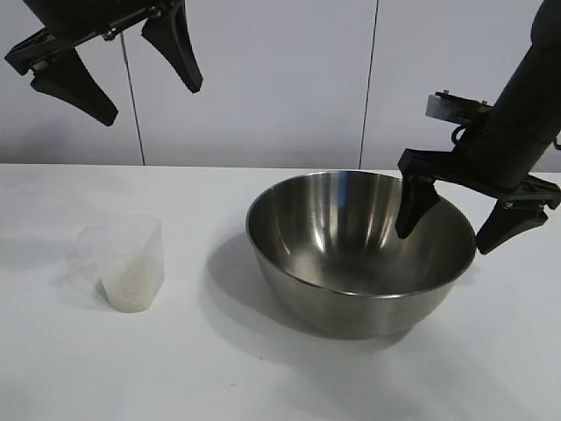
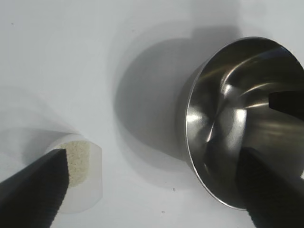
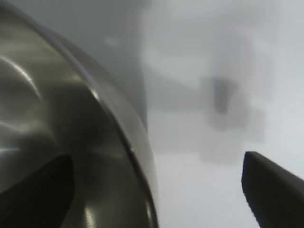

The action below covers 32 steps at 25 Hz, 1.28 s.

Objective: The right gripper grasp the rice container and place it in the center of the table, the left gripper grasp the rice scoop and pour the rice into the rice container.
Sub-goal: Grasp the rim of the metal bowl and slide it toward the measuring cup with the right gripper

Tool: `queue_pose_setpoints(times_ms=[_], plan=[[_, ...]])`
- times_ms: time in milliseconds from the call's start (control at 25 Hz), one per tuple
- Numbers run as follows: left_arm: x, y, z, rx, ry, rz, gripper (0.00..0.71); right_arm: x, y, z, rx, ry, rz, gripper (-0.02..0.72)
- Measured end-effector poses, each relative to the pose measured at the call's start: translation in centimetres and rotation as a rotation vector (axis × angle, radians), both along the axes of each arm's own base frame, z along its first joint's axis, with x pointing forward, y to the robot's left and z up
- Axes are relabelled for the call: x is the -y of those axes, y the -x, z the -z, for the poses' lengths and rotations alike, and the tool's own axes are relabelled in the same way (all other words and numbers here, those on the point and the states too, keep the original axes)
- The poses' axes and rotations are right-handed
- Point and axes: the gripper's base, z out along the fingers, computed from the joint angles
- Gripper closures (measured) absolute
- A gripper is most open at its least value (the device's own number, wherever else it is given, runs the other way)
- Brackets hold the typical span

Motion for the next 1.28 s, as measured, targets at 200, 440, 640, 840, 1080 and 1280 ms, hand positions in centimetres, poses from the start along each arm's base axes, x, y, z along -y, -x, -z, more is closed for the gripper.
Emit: queue_pose_setpoints(times_ms=[200,440,640,840,1080,1280], plan=[[0.0,0.0,0.0,0.0,0.0,0.0,0.024,-1.2,0.0,1.1,-0.016,0.002,-0.027,0.148],[0.0,0.0,0.0,0.001,0.0,0.0,0.024,-1.3,0.0,1.2,-0.022,-0.001,-0.017,0.517],[0.0,0.0,0.0,0.002,0.001,-0.001,0.024,-1.4,0.0,1.2,-0.026,-0.007,-0.012,0.679],[0.0,0.0,0.0,0.002,0.001,-0.001,0.024,-1.5,0.2,0.9,-0.032,-0.023,-0.016,0.694],[0.0,0.0,0.0,0.002,0.001,-0.001,0.024,-1.2,0.5,-0.9,-0.007,-0.059,-0.015,0.694],[0.0,0.0,0.0,0.002,0.001,-0.001,0.024,-0.5,0.7,-2.1,-0.004,-0.09,-0.013,0.694]])
